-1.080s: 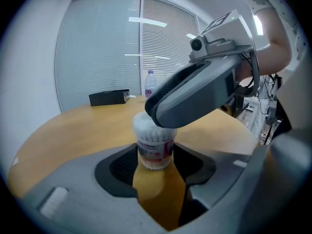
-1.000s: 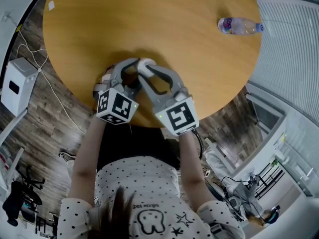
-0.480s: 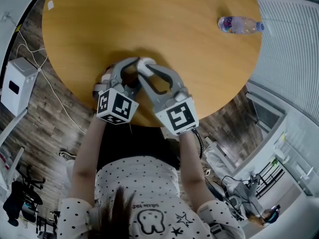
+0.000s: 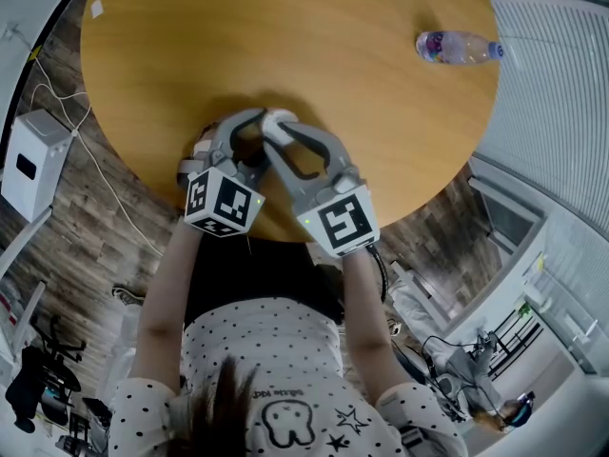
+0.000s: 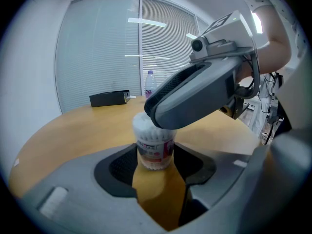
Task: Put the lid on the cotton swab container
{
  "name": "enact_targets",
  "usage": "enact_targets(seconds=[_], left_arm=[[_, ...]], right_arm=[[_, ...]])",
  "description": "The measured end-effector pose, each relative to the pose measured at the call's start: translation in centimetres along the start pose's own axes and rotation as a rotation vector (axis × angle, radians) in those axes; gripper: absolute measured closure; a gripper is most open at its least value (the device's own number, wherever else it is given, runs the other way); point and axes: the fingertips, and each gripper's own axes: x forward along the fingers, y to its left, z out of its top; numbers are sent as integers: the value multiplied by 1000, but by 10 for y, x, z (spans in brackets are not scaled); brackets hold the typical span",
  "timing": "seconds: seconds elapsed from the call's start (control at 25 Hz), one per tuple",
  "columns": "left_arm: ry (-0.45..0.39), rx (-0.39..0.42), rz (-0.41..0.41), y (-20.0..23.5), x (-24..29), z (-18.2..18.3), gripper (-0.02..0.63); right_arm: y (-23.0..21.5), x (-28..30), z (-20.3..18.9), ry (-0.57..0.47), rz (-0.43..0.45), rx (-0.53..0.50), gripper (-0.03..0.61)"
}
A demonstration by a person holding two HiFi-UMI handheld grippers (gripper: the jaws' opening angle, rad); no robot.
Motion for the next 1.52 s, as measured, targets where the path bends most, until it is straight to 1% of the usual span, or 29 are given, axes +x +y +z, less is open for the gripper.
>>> enact_targets(seconds=[0.36,0.76,0.88,0.96,1.12,1.24,1.28,1.44,1.52], left_arm=[[6,-8,-9,0,-1,-1,370],[15,8,10,3,-13,-4,371],[16,11,8,3,-16,-6,371],[16,9,8,3,-19,-7,371],[14,4,5,3,-25,-8,373],[13,0,3,2,-30,-8,374],[10,-3,6,2,-33,-7,381],[-6,-10,28,6,-47,0,422],[-21,-10,54,10,-56,6,460]], right_arm=[[1,1,0,3,3,-4,474],[0,0,0,10,6,-5,474],[2,-1,1,23,10,-27,474],[3,-1,5,7,5,-24,477],[-3,-4,20,-76,-35,48,523],[-7,-7,26,-99,-67,60,560],[-7,-8,28,-101,-74,60,572],[-8,-15,35,-123,-96,77,574],[-10,-20,36,-129,-110,87,574]])
